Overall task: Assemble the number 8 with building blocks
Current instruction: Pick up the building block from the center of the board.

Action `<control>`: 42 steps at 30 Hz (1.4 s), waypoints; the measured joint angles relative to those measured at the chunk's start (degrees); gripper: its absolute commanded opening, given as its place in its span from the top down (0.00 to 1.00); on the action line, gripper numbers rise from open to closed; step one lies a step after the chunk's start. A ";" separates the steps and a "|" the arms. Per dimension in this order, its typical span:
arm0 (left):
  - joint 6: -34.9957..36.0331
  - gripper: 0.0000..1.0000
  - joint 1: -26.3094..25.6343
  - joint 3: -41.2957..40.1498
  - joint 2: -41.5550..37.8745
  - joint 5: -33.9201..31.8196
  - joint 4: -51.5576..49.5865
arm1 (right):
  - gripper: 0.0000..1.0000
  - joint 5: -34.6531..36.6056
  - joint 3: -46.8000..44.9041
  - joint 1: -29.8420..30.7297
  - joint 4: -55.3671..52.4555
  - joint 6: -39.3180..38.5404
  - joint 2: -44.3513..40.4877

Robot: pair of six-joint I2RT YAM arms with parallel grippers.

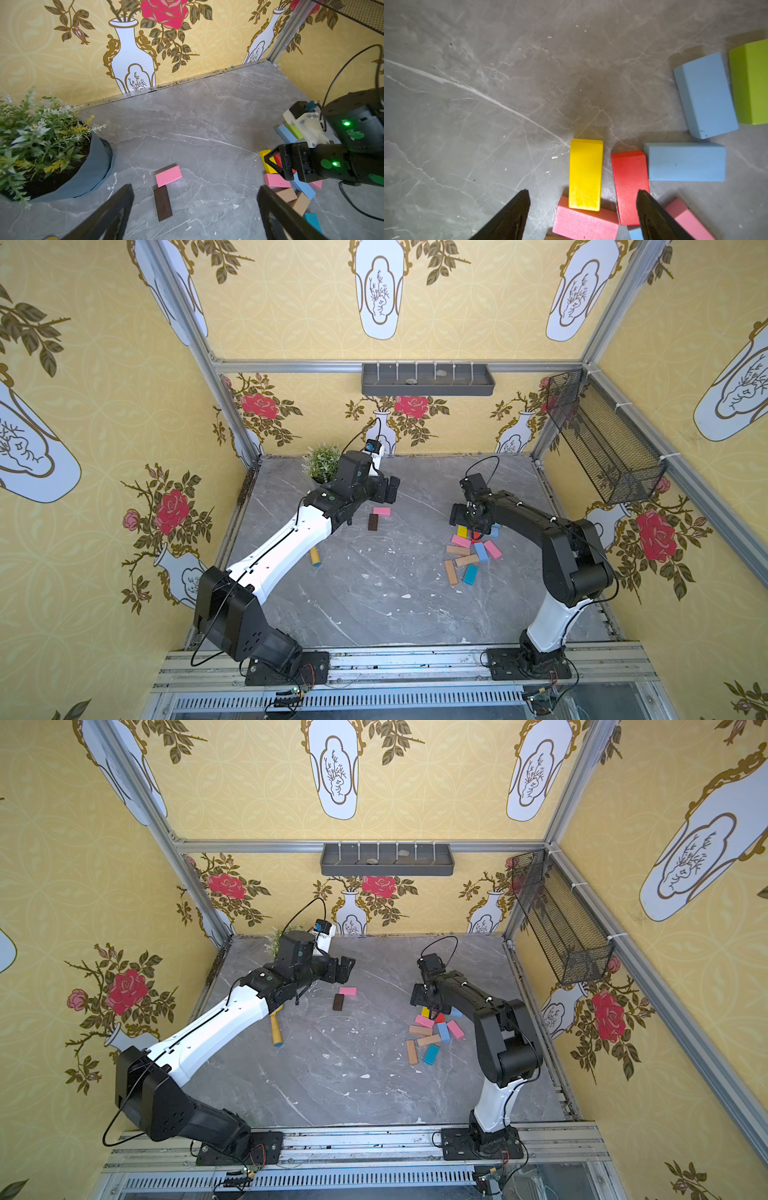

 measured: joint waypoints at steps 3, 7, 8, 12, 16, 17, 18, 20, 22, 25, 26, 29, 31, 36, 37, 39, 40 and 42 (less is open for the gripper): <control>-0.13 0.05 0.00 -1.14 -1.33 0.20 0.11 | 0.27 0.92 1.90 0.87 -1.14 0.55 1.73; -0.15 0.04 0.00 -1.86 -2.14 0.22 0.33 | 0.32 2.60 4.39 2.25 -2.64 1.51 4.48; -0.15 0.04 0.00 -2.01 -2.27 0.22 0.42 | 0.33 3.06 4.85 2.62 -3.17 1.75 5.05; -0.17 0.04 0.00 -2.71 -2.86 0.20 0.33 | 0.39 5.44 6.23 3.87 -4.72 3.02 7.02; -0.17 0.04 0.00 -2.93 -2.99 0.17 0.20 | 0.41 6.54 6.38 4.15 -5.88 4.37 7.85; -0.15 0.04 0.00 -2.99 -3.04 0.15 0.28 | 0.41 6.84 6.38 4.15 -5.99 4.46 7.93; -0.15 0.04 0.00 -3.08 -3.08 0.13 0.24 | 0.42 7.13 6.34 4.15 -6.10 4.70 8.02; -0.15 0.04 0.07 -3.23 -3.15 -0.09 0.22 | 0.43 7.56 6.16 4.13 -6.12 5.09 8.02; -0.15 0.04 0.11 -3.37 -3.17 -0.22 0.26 | 0.45 8.11 5.68 4.15 -6.10 5.70 8.02; -0.17 0.04 0.11 -3.43 -3.19 -0.22 0.31 | 0.47 8.31 4.90 4.17 -6.14 5.77 8.02; -0.17 0.04 0.11 -3.43 -3.19 -0.22 0.31 | 0.48 8.31 4.83 4.17 -6.12 5.81 8.04; -0.17 0.04 0.11 -3.45 -3.19 -0.22 0.35 | 0.52 8.31 4.57 4.17 -5.88 5.99 8.11; -0.17 0.04 0.11 -3.54 -3.19 -0.22 0.35 | 0.56 8.31 4.33 4.17 -5.81 6.16 8.17; -0.17 0.04 0.11 -3.61 -3.19 -0.33 0.37 | 0.67 8.31 4.13 4.17 -5.60 6.23 8.37; -0.17 0.04 0.09 -3.65 -3.19 -0.46 0.35 | 0.69 8.31 4.13 4.17 -5.55 6.25 8.48; -0.24 0.04 0.11 -3.87 -3.37 -0.74 0.46 | 0.73 8.37 4.15 4.26 -5.53 6.21 8.48; -0.44 0.04 0.11 -4.09 -3.58 -0.92 0.46 | 0.74 8.50 4.17 4.37 -5.49 6.19 8.48; -0.59 0.04 0.24 -4.66 -4.26 -1.33 0.59 | 0.76 8.52 4.63 4.92 -5.53 6.10 8.48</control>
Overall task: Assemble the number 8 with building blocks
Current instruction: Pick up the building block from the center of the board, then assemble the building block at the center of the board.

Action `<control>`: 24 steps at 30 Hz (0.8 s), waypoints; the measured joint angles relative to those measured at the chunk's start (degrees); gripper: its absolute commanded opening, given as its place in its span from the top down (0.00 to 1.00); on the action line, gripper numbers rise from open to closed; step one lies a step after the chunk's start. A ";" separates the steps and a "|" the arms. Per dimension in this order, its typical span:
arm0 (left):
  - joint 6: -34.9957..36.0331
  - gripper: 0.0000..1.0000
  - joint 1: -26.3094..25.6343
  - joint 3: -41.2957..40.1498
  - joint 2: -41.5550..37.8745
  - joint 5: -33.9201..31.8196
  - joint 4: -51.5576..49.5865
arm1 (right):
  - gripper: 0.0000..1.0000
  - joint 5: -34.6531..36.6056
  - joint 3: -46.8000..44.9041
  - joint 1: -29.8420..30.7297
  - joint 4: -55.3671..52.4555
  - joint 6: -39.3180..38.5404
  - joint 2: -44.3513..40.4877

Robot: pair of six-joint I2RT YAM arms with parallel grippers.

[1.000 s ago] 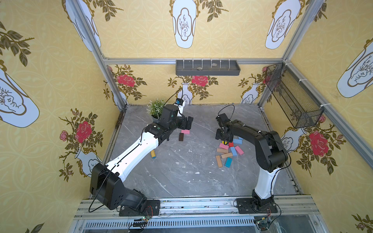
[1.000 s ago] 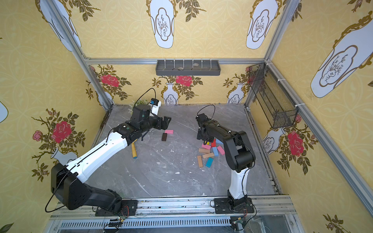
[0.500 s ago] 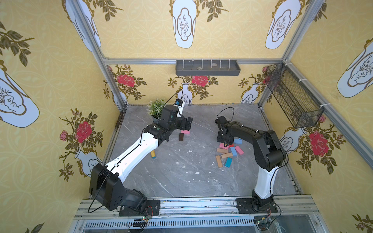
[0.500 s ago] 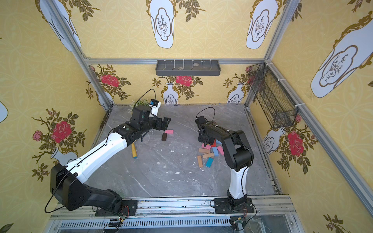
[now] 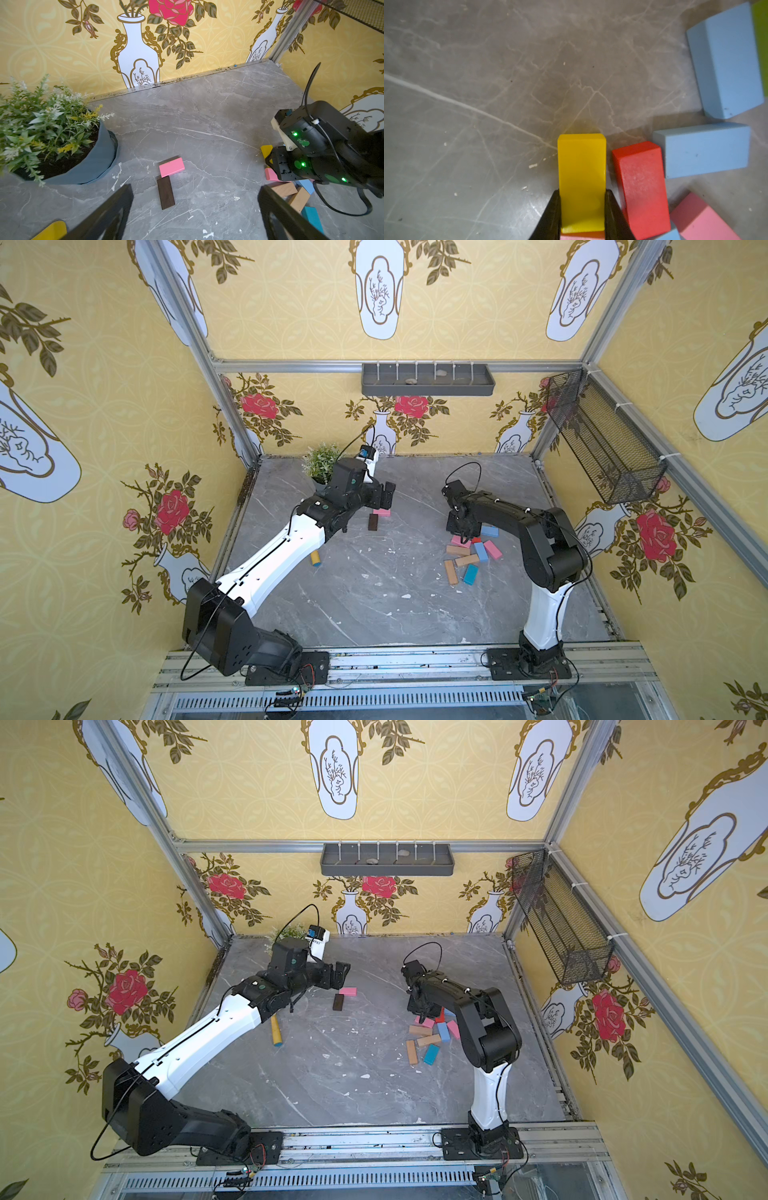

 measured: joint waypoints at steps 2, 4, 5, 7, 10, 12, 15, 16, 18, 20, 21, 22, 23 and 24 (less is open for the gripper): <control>-0.20 0.04 0.50 -0.96 -0.98 0.07 0.55 | 0.76 0.15 1.09 1.05 -0.11 -0.37 0.00; -0.74 0.04 1.25 -2.12 -2.10 0.09 1.44 | 0.77 0.33 2.89 2.36 -0.20 -0.66 0.15; -1.11 0.04 1.66 -2.73 -2.73 0.07 1.73 | 0.77 0.44 4.11 3.26 -0.13 -0.94 0.48; -1.33 0.04 2.43 -3.78 -3.85 0.11 2.23 | 0.77 0.52 6.88 5.18 -0.39 -1.66 1.86; -1.70 0.04 3.63 -5.11 -5.25 0.24 2.47 | 0.77 0.35 11.41 8.33 -1.18 -1.70 4.83; -2.27 0.04 4.50 -6.01 -6.16 0.26 2.49 | 0.77 0.09 14.29 10.34 -1.60 -1.68 6.91; -2.56 0.04 5.68 -7.19 -7.52 0.28 2.54 | 0.76 -0.83 18.03 13.18 -2.32 -1.42 9.66; -2.67 0.04 6.05 -7.63 -8.07 0.28 2.54 | 0.76 -1.25 19.28 14.10 -2.91 -1.36 10.56; -2.97 0.04 6.80 -8.46 -9.03 0.42 2.58 | 0.76 -1.81 21.53 15.54 -3.28 -0.81 12.20; -2.99 0.04 7.54 -9.31 -9.97 0.98 2.69 | 0.75 -2.82 23.78 16.98 -3.69 -0.35 13.94; -3.02 0.04 7.85 -9.70 -10.43 1.07 2.69 | 0.75 -3.08 24.81 17.62 -3.91 -0.33 14.80; -3.08 0.04 7.91 -10.01 -10.78 1.09 2.82 | 0.75 -3.37 25.66 18.10 -4.17 -0.24 15.50; -3.17 0.04 8.07 -10.27 -11.06 1.09 2.91 | 0.75 -4.00 26.64 18.58 -4.44 -0.09 16.35; -3.17 0.04 8.59 -10.47 -11.32 1.16 3.02 | 0.75 -4.35 27.36 18.95 -4.74 0.11 17.00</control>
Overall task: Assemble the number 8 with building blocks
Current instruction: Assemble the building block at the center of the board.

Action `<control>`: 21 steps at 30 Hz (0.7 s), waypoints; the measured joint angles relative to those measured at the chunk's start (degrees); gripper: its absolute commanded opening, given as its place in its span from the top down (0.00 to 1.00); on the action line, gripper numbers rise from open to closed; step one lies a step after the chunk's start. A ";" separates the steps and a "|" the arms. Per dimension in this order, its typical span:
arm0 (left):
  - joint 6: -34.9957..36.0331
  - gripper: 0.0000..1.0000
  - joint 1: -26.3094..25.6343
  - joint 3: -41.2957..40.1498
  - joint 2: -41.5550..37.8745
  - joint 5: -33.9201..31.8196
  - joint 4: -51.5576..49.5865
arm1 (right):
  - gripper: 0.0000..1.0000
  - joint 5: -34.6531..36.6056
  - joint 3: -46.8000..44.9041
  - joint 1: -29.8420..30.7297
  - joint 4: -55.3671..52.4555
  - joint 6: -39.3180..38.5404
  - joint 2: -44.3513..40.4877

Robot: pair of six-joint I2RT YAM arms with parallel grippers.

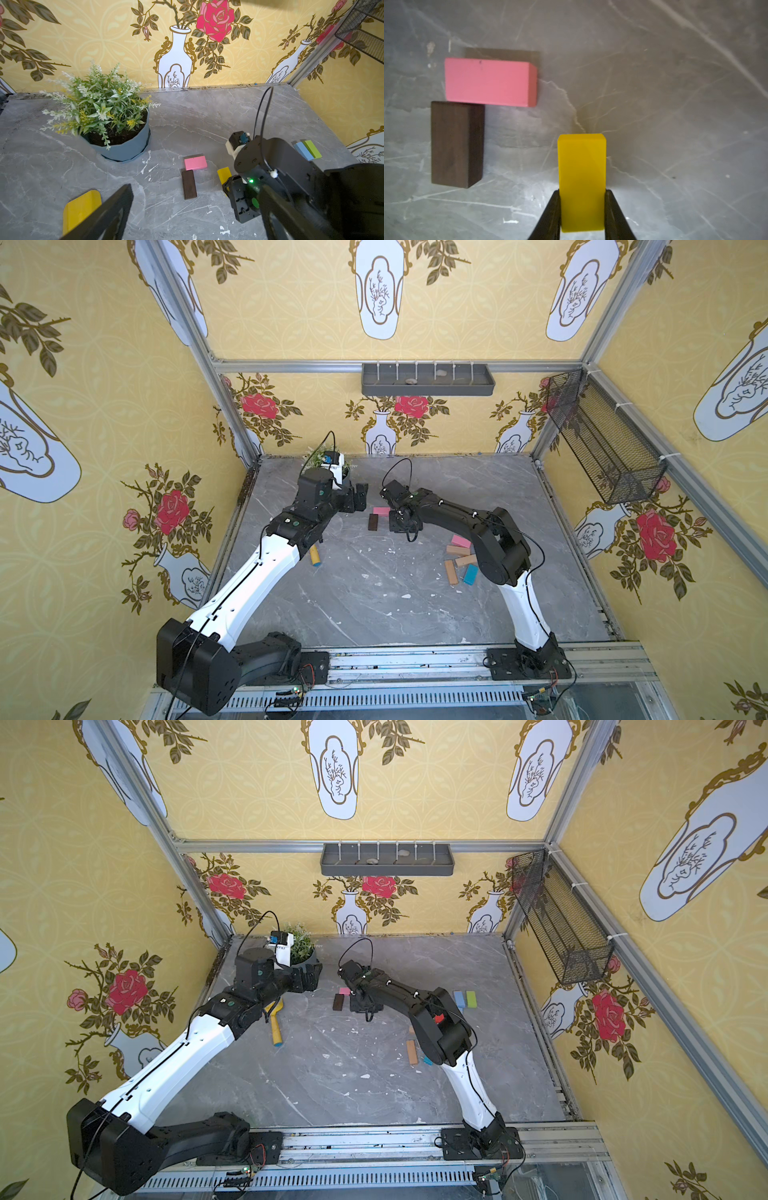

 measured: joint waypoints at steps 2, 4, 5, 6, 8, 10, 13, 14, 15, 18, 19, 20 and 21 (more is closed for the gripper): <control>-0.02 0.03 1.05 -0.39 -0.42 0.63 0.42 | 0.74 -0.37 1.33 0.42 -0.63 0.20 1.07; -0.42 0.03 1.70 -0.63 -0.72 0.26 0.81 | 0.73 -0.66 2.40 0.81 -1.16 0.72 1.95; -0.70 0.03 1.84 -0.68 -0.83 0.31 0.83 | 0.73 -0.72 2.82 0.92 -1.29 0.98 2.32; -0.70 0.03 1.81 -0.72 -0.90 0.44 0.92 | 0.73 -0.76 3.08 0.94 -1.36 1.05 2.49; -0.70 0.03 1.84 -0.85 -0.98 1.07 1.11 | 0.73 -1.05 3.69 1.05 -1.29 1.05 2.99; -0.76 0.03 2.01 -0.94 -0.98 1.25 1.14 | 0.73 -1.01 4.22 1.07 -1.27 1.09 3.39; -0.90 0.03 2.16 -0.96 -0.98 1.22 1.16 | 0.73 -0.96 5.01 1.11 -1.09 1.09 4.04; -0.90 0.03 2.23 -1.01 -0.98 1.22 1.18 | 0.73 -0.92 5.20 1.14 -1.07 1.11 4.22; -0.92 0.03 2.25 -1.05 -0.98 1.25 1.18 | 0.73 -0.85 5.49 1.14 -1.05 1.11 4.44; -0.94 0.03 2.34 -1.16 -0.98 1.27 1.22 | 0.72 -0.79 6.47 1.16 -0.85 1.18 5.18; -0.94 0.03 2.45 -1.20 -0.98 1.31 1.20 | 0.71 -0.79 6.78 1.16 -0.74 1.22 5.42; -0.96 0.03 2.54 -1.27 -0.98 1.38 1.18 | 0.70 -0.79 7.06 1.16 -0.59 1.22 5.64; -1.03 0.03 2.64 -1.27 -0.98 1.38 1.16 | 0.69 -0.79 7.26 1.16 -0.48 1.25 5.81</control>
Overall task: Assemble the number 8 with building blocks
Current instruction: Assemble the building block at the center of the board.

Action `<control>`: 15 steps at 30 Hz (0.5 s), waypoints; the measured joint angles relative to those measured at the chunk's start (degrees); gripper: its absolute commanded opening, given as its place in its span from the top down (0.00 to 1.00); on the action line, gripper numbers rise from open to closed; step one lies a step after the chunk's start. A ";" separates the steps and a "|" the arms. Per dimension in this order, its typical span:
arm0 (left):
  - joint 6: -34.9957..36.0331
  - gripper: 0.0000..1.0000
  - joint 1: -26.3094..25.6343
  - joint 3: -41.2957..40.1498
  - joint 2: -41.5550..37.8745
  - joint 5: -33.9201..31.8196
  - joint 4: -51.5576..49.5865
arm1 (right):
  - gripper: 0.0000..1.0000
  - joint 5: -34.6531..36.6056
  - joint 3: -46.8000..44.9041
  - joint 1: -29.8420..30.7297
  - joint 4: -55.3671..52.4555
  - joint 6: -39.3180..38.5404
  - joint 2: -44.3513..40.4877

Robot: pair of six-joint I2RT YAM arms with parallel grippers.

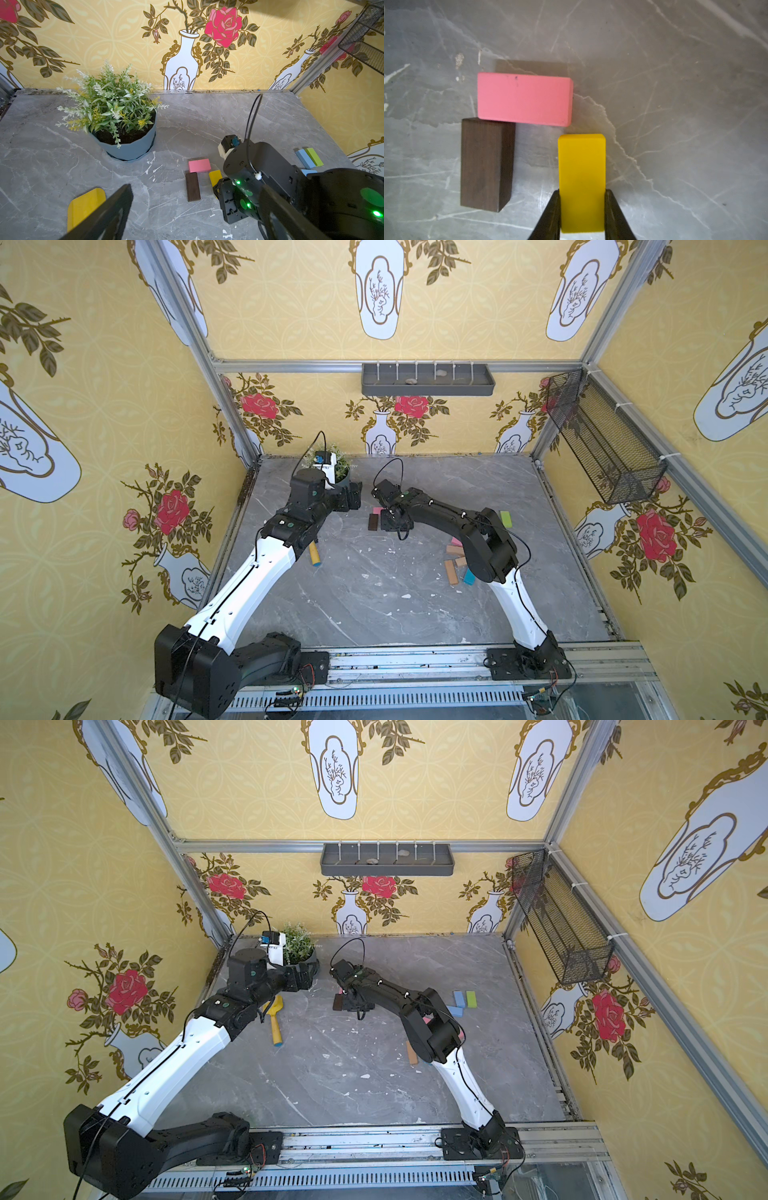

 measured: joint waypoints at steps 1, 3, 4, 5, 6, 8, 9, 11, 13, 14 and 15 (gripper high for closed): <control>-0.11 0.03 0.02 0.00 0.00 0.00 0.04 | 0.68 0.00 0.22 0.00 0.13 0.00 0.13; -0.11 0.03 0.24 -0.07 0.00 0.04 0.07 | 0.65 -0.02 0.42 0.00 0.57 0.02 0.35; -0.11 0.03 0.24 -0.13 0.00 0.09 0.07 | 0.64 -0.02 0.46 0.00 0.63 0.02 0.42; -0.13 0.03 0.24 -0.24 0.00 0.07 0.07 | 0.62 -0.11 0.48 0.00 0.79 0.04 0.52; -0.13 0.03 0.26 -0.31 0.02 0.09 0.04 | 0.61 -0.70 0.46 -0.02 0.90 0.00 0.83; -0.15 0.03 0.26 -0.31 0.11 0.11 0.04 | 0.59 -0.74 0.52 0.04 1.55 0.15 1.05; -0.24 0.03 0.28 -0.31 0.11 0.17 0.07 | 0.57 -0.68 0.52 0.04 1.70 0.15 1.05; -0.26 0.03 0.35 -0.31 0.13 0.28 0.09 | 0.57 -0.76 0.52 0.09 1.95 0.20 1.07; -0.26 0.03 0.37 -0.31 0.24 0.33 0.09 | 0.57 -0.83 0.52 0.09 1.99 0.20 1.07; -0.26 0.03 0.37 -0.31 0.33 0.33 0.09 | 0.57 -0.85 0.52 0.07 2.01 0.20 1.07; -0.26 0.03 0.37 -0.31 0.39 0.35 0.09 | 0.57 -0.90 0.52 0.07 2.03 0.20 1.07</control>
